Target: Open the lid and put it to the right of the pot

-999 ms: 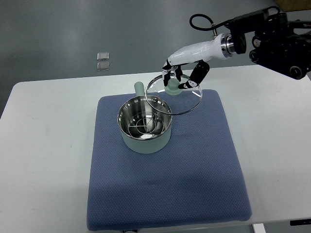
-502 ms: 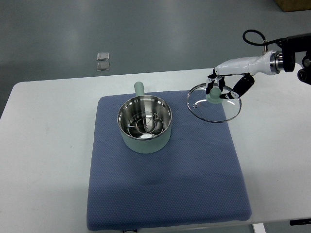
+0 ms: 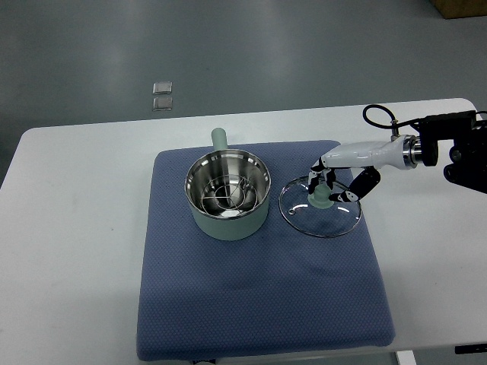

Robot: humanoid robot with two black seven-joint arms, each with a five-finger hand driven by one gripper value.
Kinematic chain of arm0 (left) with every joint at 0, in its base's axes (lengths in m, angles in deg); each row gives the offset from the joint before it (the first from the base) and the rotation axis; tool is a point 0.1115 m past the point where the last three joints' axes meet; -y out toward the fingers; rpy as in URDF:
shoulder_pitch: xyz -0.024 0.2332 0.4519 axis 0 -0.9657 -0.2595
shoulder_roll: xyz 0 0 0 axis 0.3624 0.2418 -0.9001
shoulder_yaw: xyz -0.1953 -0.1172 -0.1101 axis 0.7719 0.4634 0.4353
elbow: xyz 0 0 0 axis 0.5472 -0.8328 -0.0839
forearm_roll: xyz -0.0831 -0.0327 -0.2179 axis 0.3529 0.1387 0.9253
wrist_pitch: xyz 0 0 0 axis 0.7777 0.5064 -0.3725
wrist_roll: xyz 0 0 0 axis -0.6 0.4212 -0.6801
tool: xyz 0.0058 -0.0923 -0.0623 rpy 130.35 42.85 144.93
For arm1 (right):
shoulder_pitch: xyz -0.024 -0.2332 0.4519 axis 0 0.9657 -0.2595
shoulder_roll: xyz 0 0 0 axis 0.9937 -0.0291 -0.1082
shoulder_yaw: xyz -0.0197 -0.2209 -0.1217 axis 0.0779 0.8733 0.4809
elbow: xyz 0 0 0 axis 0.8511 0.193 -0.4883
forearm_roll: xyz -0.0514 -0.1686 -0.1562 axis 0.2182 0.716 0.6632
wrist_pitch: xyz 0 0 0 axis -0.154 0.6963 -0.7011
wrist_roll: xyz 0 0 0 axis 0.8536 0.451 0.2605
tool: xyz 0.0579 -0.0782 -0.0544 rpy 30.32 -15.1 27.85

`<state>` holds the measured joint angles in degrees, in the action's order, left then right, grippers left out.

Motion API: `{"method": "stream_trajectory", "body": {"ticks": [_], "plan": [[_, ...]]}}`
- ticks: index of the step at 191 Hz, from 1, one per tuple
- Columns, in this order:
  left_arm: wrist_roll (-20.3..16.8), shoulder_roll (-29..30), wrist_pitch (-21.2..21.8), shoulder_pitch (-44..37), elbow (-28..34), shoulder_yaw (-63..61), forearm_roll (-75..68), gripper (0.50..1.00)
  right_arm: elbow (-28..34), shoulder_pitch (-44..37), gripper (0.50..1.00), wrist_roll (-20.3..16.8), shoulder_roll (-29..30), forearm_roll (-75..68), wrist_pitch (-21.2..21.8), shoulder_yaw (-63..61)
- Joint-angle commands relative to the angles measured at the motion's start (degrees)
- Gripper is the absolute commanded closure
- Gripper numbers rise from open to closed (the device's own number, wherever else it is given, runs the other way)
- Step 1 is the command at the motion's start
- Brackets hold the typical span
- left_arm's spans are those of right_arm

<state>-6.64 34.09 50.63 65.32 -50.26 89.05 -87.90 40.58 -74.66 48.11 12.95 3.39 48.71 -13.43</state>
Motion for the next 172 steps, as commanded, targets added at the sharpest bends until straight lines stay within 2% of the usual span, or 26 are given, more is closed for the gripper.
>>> {"method": "stream_trajectory", "body": {"ticks": [1, 2, 3, 4, 5, 6, 7, 8, 9, 11, 39, 57, 67, 68, 70, 100, 135, 152, 172], "plan": [[0.0, 0.0, 0.0, 0.0, -0.1, 0.0, 0.0, 0.5, 0.0, 0.5, 0.769, 0.0, 0.0, -0.4, -0.2, -0.1], [0.0, 0.0, 0.0, 0.0, -0.1, 0.0, 0.0, 0.5, 0.0, 0.5, 0.769, 0.0, 0.0, -0.4, -0.2, -0.1], [0.0, 0.0, 0.0, 0.0, -0.1, 0.0, 0.0, 0.5, 0.0, 0.6, 0.728, 0.0, 0.0, -0.6, -0.2, -0.1], [0.0, 0.0, 0.0, 0.0, -0.1, 0.1, 0.0, 0.5, 0.0, 0.6, 0.728, 0.0, 0.0, -0.6, -0.2, -0.1], [0.0, 0.0, 0.0, 0.0, -0.1, 0.0, 0.0, 0.5, 0.0, 0.7, 0.685, 0.0, -0.1, -0.7, -0.2, -0.2], [0.0, 0.0, 0.0, 0.0, -0.1, 0.0, 0.0, 0.5, 0.0, 0.7, 0.685, 0.0, -0.1, -0.7, -0.2, -0.2], [0.0, 0.0, 0.0, 0.0, -0.1, 0.0, 0.0, 0.5, -0.1, 0.7, 0.644, 0.0, -0.1, -0.8, -0.3, -0.2], [0.0, 0.0, 0.0, 0.0, -0.1, 0.0, 0.0, 0.5, -0.1, 0.7, 0.644, 0.0, -0.1, -0.8, -0.3, -0.2], [0.0, 0.0, 0.0, 0.0, -0.1, 0.0, 0.0, 0.5, -0.1, 0.8, 0.61, 0.0, -0.1, -1.0, -0.3, -0.3], [0.0, 0.0, 0.0, 0.0, -0.1, 0.1, 0.0, 0.5, -0.2, 0.9, 0.591, 0.0, -0.1, -1.1, -0.3, -0.3], [0.0, 0.0, 0.0, 0.0, -0.1, 0.0, 0.0, 0.5, -0.4, 1.1, 0.57, 0.0, -0.2, -2.9, 0.9, -4.6], [0.0, 0.0, 0.0, 0.0, -0.1, 0.0, 0.0, 0.5, -0.9, 1.3, 0.572, 0.0, -0.3, -8.2, 5.1, -8.8], [0.0, 0.0, 0.0, 0.0, -0.1, 0.0, 0.0, 0.5, -0.9, 1.3, 0.572, 0.0, -0.3, -8.2, 5.1, -8.8], [0.0, 0.0, 0.0, 0.0, -0.1, 0.0, 0.0, 0.5, -2.4, 2.0, 0.572, 0.0, 0.0, -14.0, 8.1, -10.8], [0.0, 0.0, 0.0, 0.0, -0.1, 0.0, 0.0, 0.5, -2.9, 2.3, 0.572, 0.0, 0.1, -15.5, 8.8, -11.3], [0.0, 0.0, 0.0, 0.0, -0.1, 0.0, 0.0, 0.5, -8.5, 4.9, 0.568, -0.3, 4.2, -33.6, 10.5, -16.9], [0.0, 0.0, -0.2, 0.0, -0.1, 0.0, 0.0, 0.5, -13.1, 6.9, 0.568, -15.5, 9.2, -53.4, 13.2, -24.2], [0.0, 0.0, -0.2, 0.0, -0.1, 0.0, 0.0, 0.5, -18.2, 8.5, 0.568, -24.4, 11.5, -64.5, 15.9, -28.2], [0.0, 0.0, -0.2, 0.0, -0.1, 0.0, 0.0, 0.5, -24.4, 8.4, 0.568, -31.6, 16.8, -74.2, 16.3, -32.0]]}}
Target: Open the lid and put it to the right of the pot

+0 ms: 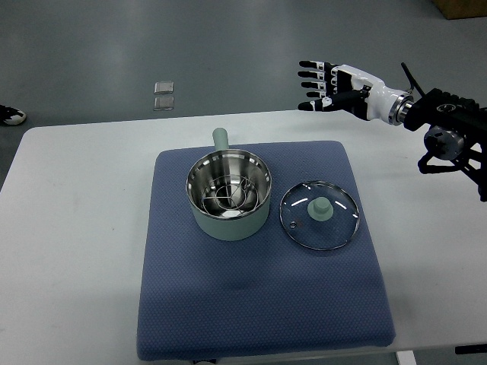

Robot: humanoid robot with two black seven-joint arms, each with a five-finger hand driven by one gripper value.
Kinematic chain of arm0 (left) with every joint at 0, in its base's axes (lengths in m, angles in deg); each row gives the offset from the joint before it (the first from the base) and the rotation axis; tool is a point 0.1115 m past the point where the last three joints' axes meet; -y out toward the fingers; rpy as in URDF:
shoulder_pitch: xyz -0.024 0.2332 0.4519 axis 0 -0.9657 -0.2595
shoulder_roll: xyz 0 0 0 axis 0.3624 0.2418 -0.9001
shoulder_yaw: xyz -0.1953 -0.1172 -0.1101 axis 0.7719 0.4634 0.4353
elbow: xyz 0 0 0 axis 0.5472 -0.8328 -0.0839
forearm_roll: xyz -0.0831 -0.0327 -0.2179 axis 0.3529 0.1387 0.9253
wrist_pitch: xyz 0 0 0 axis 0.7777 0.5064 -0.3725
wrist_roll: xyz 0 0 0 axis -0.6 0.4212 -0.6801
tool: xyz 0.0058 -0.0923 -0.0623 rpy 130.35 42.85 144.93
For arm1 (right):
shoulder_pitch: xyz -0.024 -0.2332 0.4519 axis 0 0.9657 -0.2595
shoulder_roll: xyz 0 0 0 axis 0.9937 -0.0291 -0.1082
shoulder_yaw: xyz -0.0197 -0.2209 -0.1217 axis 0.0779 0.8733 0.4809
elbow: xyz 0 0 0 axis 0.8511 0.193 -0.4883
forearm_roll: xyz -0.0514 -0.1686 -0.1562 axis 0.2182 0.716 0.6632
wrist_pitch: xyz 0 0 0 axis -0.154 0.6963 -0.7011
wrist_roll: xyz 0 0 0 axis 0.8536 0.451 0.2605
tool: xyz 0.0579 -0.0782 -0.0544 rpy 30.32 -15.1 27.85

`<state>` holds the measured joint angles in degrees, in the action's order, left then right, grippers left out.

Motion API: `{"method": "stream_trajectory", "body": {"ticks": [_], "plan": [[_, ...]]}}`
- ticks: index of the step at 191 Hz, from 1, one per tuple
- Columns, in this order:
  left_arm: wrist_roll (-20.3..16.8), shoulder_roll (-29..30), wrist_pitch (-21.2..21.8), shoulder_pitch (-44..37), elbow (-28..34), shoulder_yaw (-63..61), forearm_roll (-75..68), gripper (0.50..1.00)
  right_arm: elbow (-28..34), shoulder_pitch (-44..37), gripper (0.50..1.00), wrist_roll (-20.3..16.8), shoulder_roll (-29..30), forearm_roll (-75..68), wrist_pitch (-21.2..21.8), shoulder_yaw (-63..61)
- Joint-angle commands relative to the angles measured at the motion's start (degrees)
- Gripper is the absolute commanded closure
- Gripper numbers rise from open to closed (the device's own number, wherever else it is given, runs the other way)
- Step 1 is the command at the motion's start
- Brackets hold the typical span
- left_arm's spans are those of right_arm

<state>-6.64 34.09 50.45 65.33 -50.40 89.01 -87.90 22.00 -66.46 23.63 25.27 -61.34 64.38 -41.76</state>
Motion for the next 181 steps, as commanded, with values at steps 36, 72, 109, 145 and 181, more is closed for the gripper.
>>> {"method": "stream_trajectory", "body": {"ticks": [36, 72, 109, 145, 181], "plan": [[0.0, 0.0, 0.0, 0.0, 0.0, 0.1, 0.0, 0.5, -13.3, 0.3, 0.568, -14.0, 8.4, -21.8, 1.4, -8.5], [0.0, 0.0, 0.0, 0.0, 0.0, 0.1, 0.0, 0.5, -13.3, 0.5, 0.568, -16.3, 8.3, -26.8, 2.0, -8.6], [0.0, 0.0, 0.0, 0.0, 0.0, 0.1, 0.0, 0.5, -13.4, 1.3, 0.566, -15.5, 8.4, -27.9, 2.2, -9.0], [0.0, 0.0, 0.0, 0.0, -0.1, 0.1, 0.0, 0.5, -13.4, 2.2, 0.566, -15.4, 8.8, -27.9, 1.7, -9.3], [0.0, 0.0, 0.1, 0.0, 0.0, 0.2, 0.0, 0.5, -13.4, 3.1, 0.566, -15.4, 9.2, -27.9, 2.2, -9.3]]}}
